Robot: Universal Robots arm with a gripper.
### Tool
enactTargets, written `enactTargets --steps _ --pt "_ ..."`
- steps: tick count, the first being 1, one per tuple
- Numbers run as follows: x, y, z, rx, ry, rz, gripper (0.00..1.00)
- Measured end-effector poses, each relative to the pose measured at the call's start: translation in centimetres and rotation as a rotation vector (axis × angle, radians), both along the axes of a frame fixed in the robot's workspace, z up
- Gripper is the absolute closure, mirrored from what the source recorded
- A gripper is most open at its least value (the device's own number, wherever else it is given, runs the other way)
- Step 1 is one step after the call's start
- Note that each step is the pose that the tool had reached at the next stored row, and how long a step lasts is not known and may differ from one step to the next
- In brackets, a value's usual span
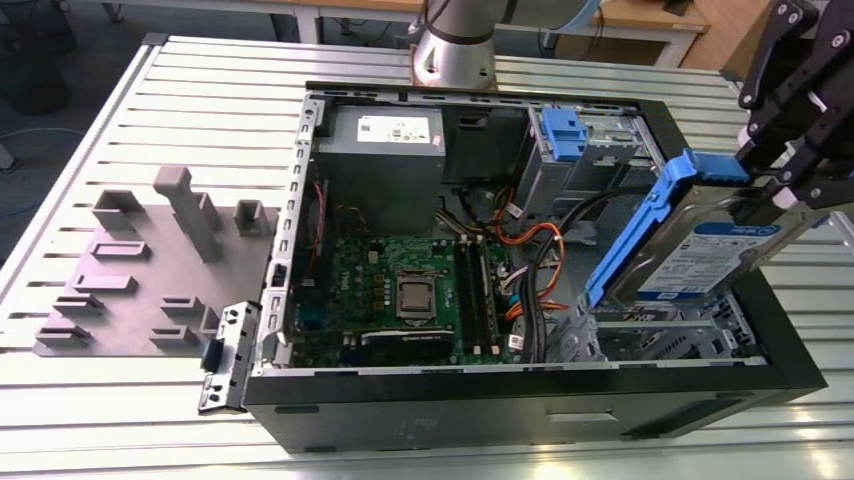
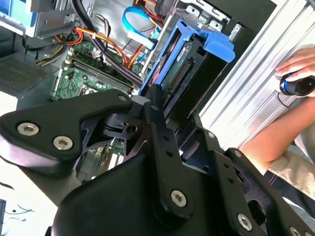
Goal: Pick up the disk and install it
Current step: 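Insert the disk into the insertion slot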
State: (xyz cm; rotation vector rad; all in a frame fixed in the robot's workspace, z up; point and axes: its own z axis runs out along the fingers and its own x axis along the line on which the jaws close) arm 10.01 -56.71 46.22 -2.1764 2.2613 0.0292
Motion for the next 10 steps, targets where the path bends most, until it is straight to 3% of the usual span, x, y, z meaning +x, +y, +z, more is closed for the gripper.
enactTargets --steps 4,10 --pt "0.48 0.0 -0.34 -0.0001 0.0 0.0 0.65" --pt "0.51 -0.04 -0.79 0.0 0.0 0.0 0.65"
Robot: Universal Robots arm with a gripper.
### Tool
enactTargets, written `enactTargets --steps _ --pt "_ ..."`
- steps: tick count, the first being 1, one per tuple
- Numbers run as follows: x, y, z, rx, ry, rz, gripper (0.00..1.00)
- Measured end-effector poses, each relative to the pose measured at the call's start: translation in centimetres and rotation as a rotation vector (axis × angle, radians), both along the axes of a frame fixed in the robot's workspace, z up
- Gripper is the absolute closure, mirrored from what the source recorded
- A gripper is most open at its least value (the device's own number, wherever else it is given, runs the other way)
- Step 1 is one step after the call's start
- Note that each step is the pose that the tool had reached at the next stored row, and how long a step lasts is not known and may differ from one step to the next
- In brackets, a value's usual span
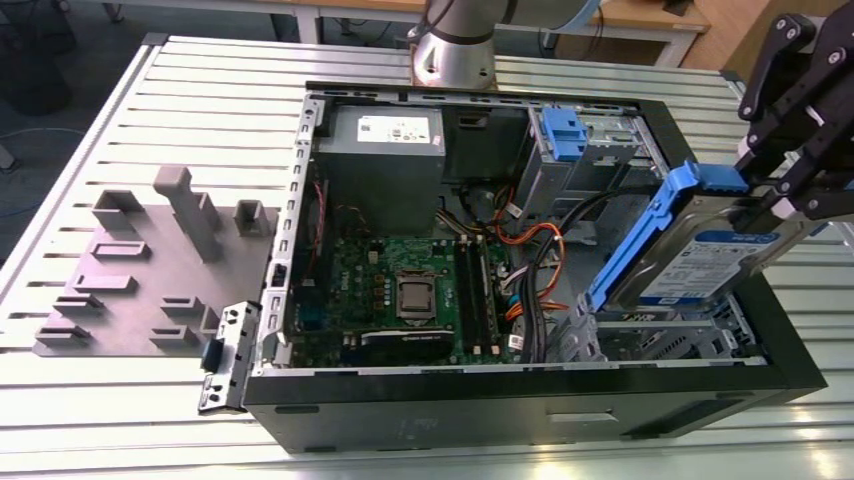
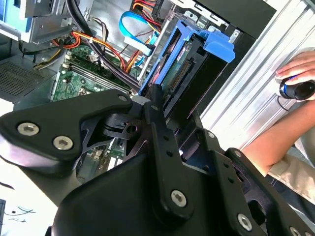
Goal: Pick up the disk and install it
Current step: 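Insert the disk into the insertion slot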
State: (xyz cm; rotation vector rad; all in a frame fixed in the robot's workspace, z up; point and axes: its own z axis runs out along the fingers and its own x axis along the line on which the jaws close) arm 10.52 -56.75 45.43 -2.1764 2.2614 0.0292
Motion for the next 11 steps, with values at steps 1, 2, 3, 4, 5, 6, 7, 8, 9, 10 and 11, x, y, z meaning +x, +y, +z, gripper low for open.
enactTargets --steps 1,2,3,4,5,6,7,8,9,10,11 --pt "0.0 0.0 -0.08 0.0 0.0 0.0 0.65" --pt "0.0 0.0 -0.16 0.0001 0.0 0.0 0.65" --pt "0.0 0.0 -0.21 0.0001 0.0 0.0 0.65" --pt "0.0 0.0 -0.21 0.0001 0.0 0.0 0.65" --pt "0.0 0.0 -0.21 0.0 0.0 0.0 0.65" --pt "0.0 0.0 -0.21 -0.0001 0.0 0.0 0.65" --pt "0.0 0.0 -0.21 0.0 0.0 0.0 0.65" --pt "0.0 0.0 -0.22 0.0001 0.0 0.0 0.65" --pt "0.0 0.0 -0.26 0.0002 0.0 0.0 0.65" --pt "0.0 0.0 -0.34 0.0004 0.0 0.0 0.65" --pt "0.0 0.0 -0.45 0.0002 0.0 0.0 0.65"
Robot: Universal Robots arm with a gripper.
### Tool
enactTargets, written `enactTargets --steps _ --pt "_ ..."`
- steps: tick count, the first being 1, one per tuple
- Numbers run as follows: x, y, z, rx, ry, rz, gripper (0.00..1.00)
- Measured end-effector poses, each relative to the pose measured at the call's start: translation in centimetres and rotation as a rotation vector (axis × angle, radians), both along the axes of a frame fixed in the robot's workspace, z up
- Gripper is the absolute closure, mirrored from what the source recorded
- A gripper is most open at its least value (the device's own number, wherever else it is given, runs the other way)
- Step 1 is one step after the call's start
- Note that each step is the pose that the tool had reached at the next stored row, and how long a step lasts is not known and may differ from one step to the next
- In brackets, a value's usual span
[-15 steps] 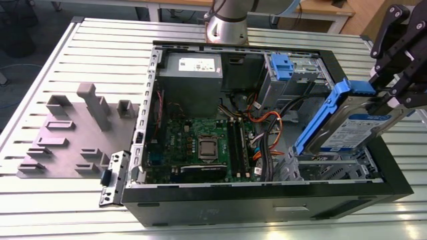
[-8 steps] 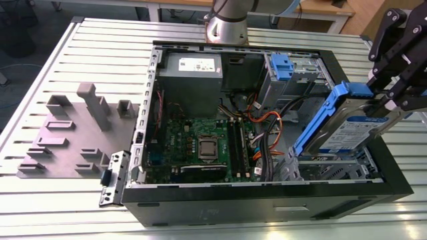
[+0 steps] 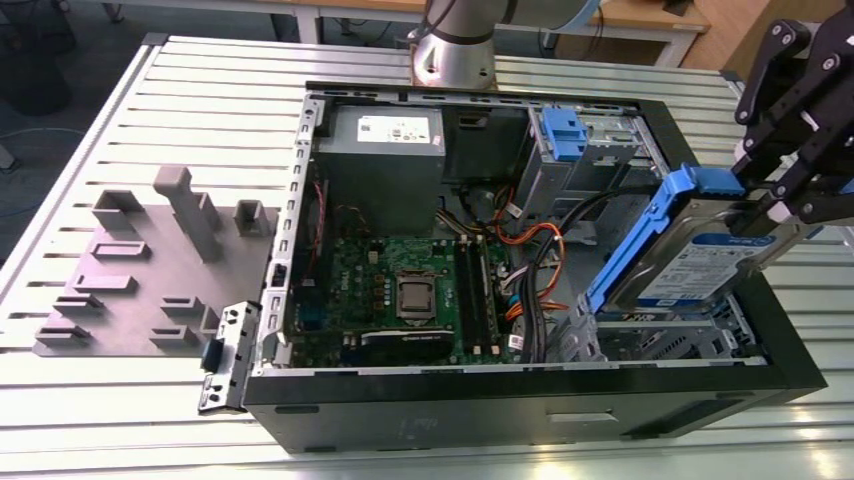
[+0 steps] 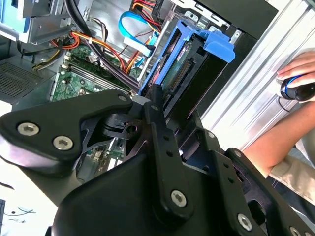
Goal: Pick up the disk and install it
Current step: 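Insert the disk into the insertion slot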
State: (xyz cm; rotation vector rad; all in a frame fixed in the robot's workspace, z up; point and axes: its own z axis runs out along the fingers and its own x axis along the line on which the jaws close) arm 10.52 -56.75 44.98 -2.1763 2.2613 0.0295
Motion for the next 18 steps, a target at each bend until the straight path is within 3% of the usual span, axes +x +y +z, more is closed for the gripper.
enactTargets --steps 18 --pt "0.0 0.0 -3.13 -0.0029 0.0 0.0 0.65"
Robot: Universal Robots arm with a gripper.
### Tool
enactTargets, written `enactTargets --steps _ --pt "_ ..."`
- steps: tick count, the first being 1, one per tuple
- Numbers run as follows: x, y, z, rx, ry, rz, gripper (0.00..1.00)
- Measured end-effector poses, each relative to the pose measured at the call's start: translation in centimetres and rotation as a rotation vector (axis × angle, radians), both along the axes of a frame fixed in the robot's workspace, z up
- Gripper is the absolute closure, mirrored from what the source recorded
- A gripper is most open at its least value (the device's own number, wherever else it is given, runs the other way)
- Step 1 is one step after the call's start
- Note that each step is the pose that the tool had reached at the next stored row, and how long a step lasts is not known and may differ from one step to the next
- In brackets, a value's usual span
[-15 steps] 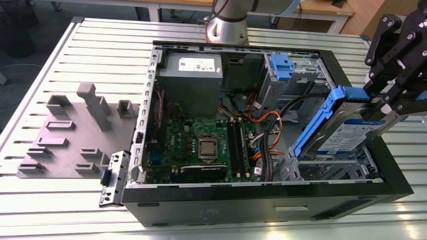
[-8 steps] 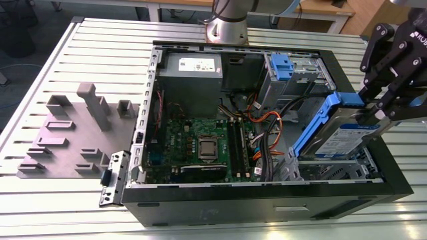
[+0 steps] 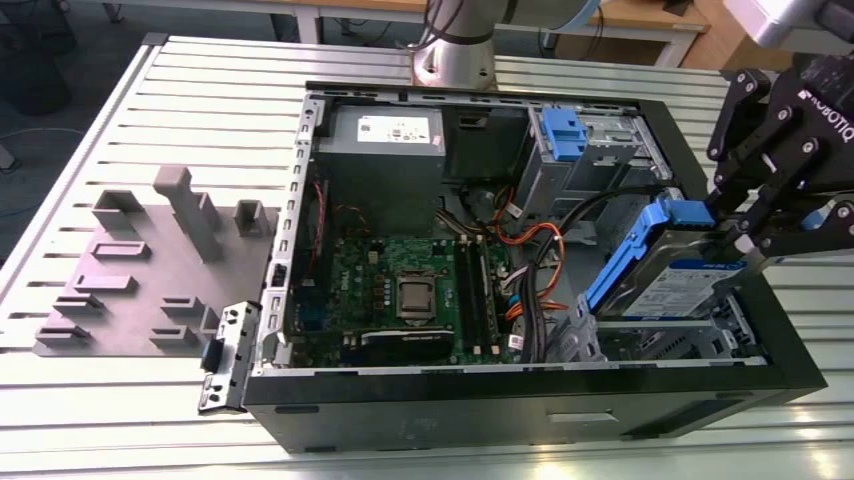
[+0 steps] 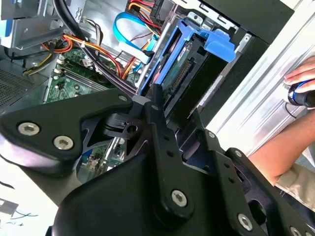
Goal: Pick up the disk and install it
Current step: 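Insert the disk into the insertion slot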
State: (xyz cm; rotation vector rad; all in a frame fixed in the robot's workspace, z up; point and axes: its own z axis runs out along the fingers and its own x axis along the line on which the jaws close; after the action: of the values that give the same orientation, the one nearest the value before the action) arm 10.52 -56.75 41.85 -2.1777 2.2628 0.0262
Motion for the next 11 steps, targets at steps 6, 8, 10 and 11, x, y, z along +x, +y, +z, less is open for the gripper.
enactTargets --steps 6,8,10,11 --pt "0.0 0.0 -1.09 -0.001 0.0 0.0 0.65" --pt "0.0 0.0 -1.44 -0.0015 0.0 0.0 0.65" --pt "0.0 0.0 -1.7 -0.0018 0.0 0.0 0.65" --pt "0.0 0.01 -1.72 -0.0019 0.0 0.0 0.65"
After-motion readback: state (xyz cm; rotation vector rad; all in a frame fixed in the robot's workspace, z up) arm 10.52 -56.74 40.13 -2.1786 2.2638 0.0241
